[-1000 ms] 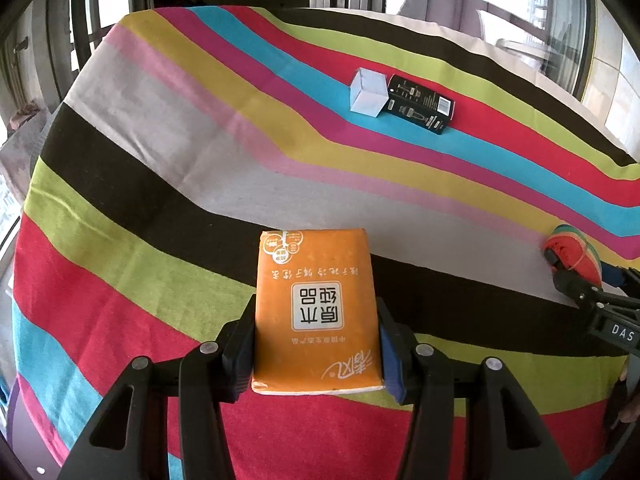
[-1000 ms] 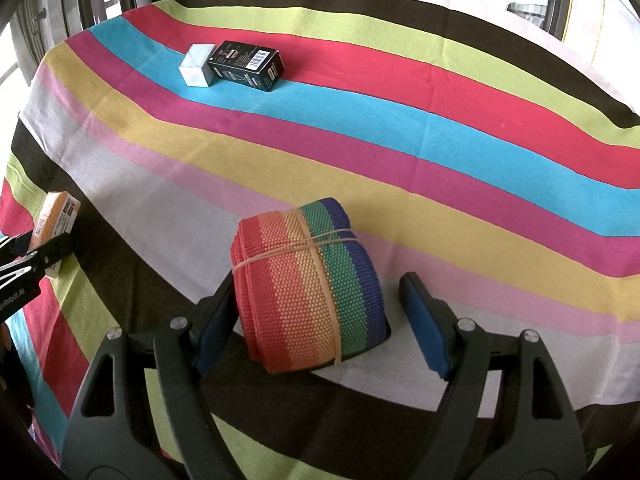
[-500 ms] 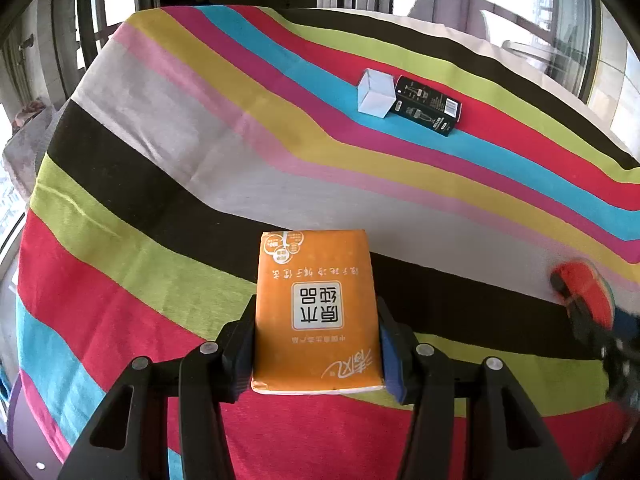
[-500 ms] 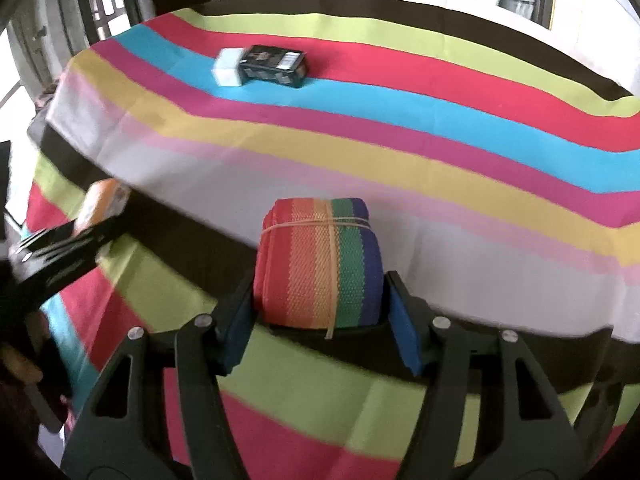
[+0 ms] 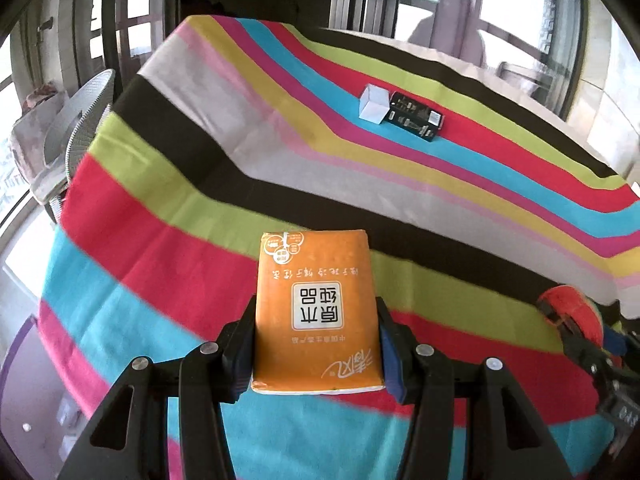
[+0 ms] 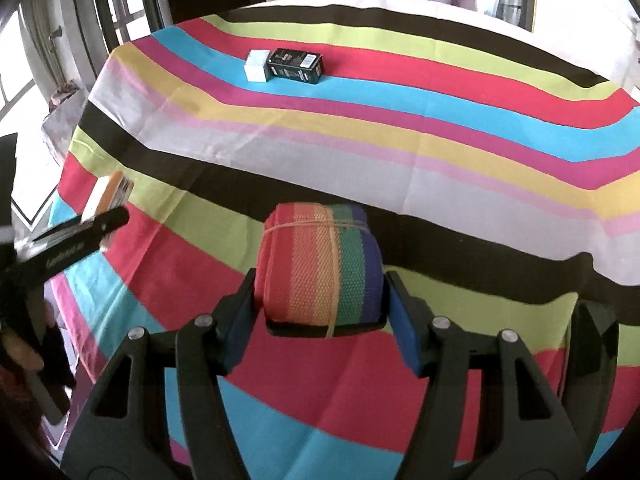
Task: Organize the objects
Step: 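Lift the orange pack and strap roll and carry them over the bin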
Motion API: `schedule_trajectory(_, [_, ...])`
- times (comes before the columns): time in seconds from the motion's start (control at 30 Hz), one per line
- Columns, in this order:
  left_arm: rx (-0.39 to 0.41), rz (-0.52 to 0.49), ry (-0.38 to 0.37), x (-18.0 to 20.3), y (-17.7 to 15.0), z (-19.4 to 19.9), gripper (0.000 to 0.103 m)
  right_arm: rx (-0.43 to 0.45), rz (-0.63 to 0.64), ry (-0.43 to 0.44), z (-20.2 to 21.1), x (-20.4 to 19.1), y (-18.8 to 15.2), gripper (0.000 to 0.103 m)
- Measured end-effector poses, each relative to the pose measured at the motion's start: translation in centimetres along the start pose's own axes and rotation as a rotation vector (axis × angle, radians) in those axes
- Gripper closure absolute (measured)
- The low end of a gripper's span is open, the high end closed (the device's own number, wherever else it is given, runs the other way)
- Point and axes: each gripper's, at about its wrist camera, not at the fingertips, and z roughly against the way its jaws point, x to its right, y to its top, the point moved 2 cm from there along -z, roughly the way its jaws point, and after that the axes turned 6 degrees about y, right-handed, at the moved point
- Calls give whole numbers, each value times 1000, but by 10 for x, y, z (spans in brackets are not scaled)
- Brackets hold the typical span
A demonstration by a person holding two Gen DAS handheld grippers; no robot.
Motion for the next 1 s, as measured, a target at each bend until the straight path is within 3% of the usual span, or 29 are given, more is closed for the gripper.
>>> schedule_trajectory(0.53, [65,-1,-11,-41,-47,61,50,65,104,19,42,-58,-15,41])
schedule_trajectory(0.83, [70,12,-19,-53,-57,65,50,-33,117,19,18,-68,-35,41])
schedule_trajectory(1.0, [65,2,-18,-53,-60,65,51,-77,121,-3,-7,-67,-37,35])
